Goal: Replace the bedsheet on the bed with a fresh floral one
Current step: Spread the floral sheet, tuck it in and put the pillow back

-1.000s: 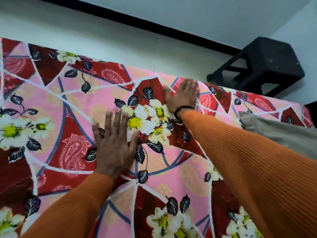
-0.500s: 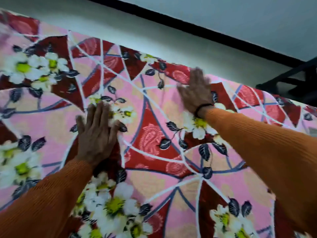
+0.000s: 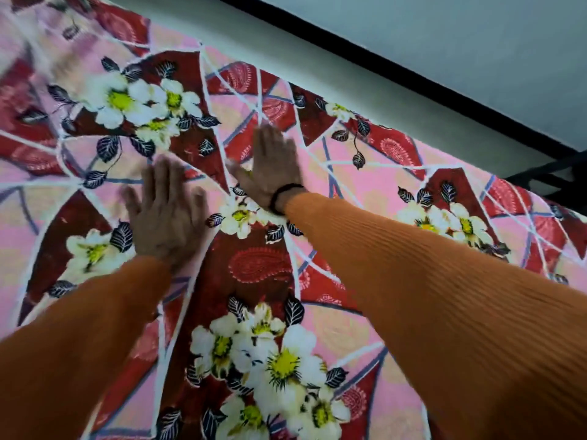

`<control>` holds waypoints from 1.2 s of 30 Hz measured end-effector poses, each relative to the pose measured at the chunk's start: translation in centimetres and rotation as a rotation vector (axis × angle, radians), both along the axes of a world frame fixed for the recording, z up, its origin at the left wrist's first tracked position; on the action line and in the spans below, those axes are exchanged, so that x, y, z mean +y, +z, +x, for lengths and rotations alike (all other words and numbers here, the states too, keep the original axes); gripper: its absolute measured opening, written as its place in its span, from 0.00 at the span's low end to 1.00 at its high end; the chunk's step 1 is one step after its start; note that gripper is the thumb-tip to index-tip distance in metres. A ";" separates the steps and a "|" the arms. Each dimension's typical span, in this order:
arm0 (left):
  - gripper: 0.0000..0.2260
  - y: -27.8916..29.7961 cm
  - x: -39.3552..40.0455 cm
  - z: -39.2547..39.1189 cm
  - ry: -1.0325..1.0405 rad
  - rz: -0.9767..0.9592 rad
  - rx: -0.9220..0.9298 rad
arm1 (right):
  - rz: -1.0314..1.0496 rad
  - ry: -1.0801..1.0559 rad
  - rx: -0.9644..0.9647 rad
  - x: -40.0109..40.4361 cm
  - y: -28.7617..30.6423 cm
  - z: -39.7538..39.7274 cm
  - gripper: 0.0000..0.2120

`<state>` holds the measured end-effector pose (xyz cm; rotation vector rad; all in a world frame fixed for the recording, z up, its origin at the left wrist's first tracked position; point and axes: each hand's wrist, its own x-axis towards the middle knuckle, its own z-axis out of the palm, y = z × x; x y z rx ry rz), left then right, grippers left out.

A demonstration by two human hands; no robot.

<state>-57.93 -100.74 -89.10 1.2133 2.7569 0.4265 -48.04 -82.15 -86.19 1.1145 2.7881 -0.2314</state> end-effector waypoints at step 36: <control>0.33 2.9 -31.4 2.1 0.239 -0.243 -0.009 | -0.219 0.650 0.260 -41.5 1.4 19.7 0.37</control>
